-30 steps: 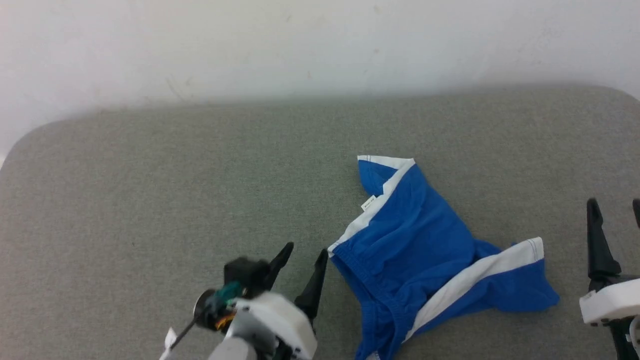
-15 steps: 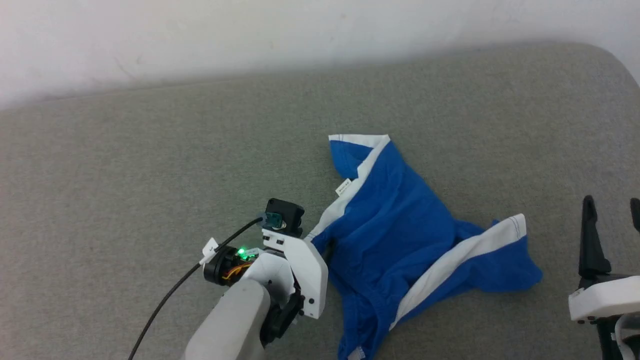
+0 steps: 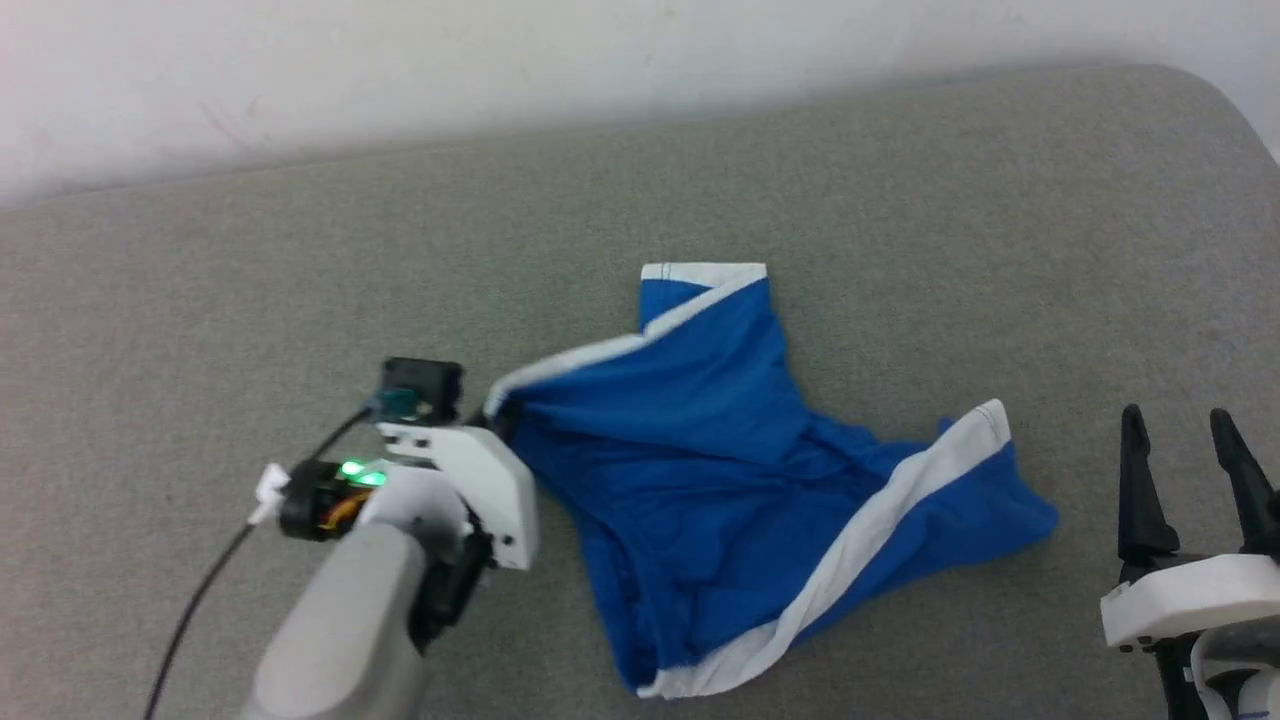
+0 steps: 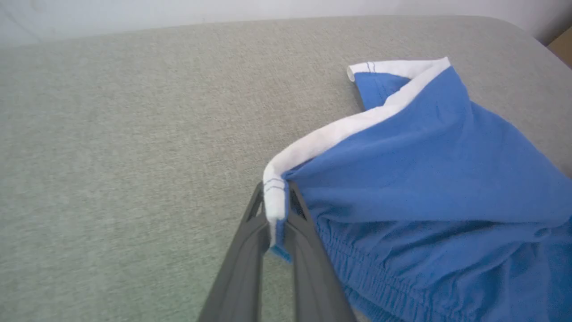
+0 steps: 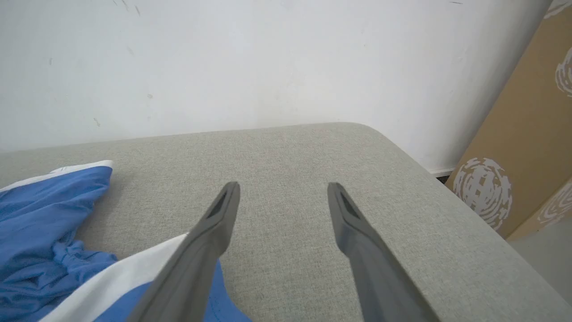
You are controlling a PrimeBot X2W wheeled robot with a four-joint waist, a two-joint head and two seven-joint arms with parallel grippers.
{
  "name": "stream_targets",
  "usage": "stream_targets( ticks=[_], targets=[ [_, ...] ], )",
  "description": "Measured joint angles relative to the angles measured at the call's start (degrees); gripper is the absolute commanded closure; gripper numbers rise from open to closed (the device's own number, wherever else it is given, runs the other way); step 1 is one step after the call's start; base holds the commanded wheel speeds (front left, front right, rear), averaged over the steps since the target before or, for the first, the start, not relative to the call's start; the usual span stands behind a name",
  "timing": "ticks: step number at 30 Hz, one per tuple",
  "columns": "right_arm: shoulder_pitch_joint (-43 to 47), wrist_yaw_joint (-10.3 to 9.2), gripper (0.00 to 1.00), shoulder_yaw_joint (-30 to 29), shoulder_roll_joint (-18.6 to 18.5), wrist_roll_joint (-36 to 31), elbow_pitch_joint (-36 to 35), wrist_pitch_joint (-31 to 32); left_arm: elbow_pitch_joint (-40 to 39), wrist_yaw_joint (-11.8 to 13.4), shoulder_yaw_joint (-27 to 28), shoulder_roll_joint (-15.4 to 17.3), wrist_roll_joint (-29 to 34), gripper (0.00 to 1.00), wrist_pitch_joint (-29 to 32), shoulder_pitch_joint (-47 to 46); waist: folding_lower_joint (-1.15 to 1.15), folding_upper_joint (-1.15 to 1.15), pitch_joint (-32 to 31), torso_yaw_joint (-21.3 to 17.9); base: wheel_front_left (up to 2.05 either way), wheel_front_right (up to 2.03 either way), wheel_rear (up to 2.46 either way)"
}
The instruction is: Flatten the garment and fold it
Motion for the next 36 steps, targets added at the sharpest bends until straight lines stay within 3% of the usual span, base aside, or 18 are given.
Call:
stream_targets(
  ticks=[10, 11, 12, 13, 18, 24, 32, 36],
  targets=[
    [-1.1, 0.0, 0.0, 2.1, 0.0, 0.5, 1.5, 0.0, -1.4, 1.6, 8.2, 6.4, -2.0, 1.0, -6.9, -2.4, -0.01, 0.0, -0.8, 2.7, 0.0, 0.0, 0.0],
    [-1.2, 0.0, 0.0, 2.3, 0.0, 0.5, 1.6, 0.0, -0.8, 1.6, 8.5, 6.9, -2.1, 0.91, -8.0, -2.8, -0.01, 0.0, -0.7, 2.9, 0.0, 0.0, 0.0],
    [-1.2, 0.0, 0.0, 2.5, 0.0, 0.5, 1.8, 0.0, -0.5, 1.6, 9.0, 7.0, -2.1, 0.12, -9.8, -3.1, -0.01, 0.0, -0.5, 3.1, 0.0, 0.0, 0.0],
    [-1.2, 0.0, 0.0, 2.6, 0.0, 0.5, 1.9, 0.0, 0.0, 1.6, 9.3, 7.1, -2.1, 0.0, -11.7, -3.5, -0.01, 0.0, -0.5, 3.3, 0.0, 0.0, 0.0],
    [-1.2, 0.0, 0.0, 3.4, 0.1, 0.5, 2.6, 0.1, 3.4, -0.2, 9.6, 6.6, -2.8, 0.0, -18.1, -4.1, 0.0, 0.0, -0.5, 4.4, 0.0, 0.0, 0.0],
    [-1.1, 0.0, 0.0, 3.5, 0.1, 0.3, 2.6, 0.8, 1.8, -2.2, 10.0, 4.5, -3.7, 0.0, -27.8, -1.9, -0.01, 0.0, -1.5, 6.4, 0.0, 0.0, 0.0],
    [0.2, 0.0, 0.0, 3.6, -0.4, 0.2, 2.0, 1.7, -8.3, -3.8, 10.3, 1.5, -2.5, 0.0, -29.9, 8.4, -0.01, 0.0, -3.4, 10.1, 0.0, 0.0, 0.0],
    [0.1, 0.0, 0.0, 7.1, -3.1, 0.5, 1.7, 3.7, -15.3, -4.0, 12.5, -1.4, -0.9, 0.0, -29.9, 13.2, -0.01, 0.0, -4.2, 12.1, 0.0, 0.0, 0.0]
  ],
)
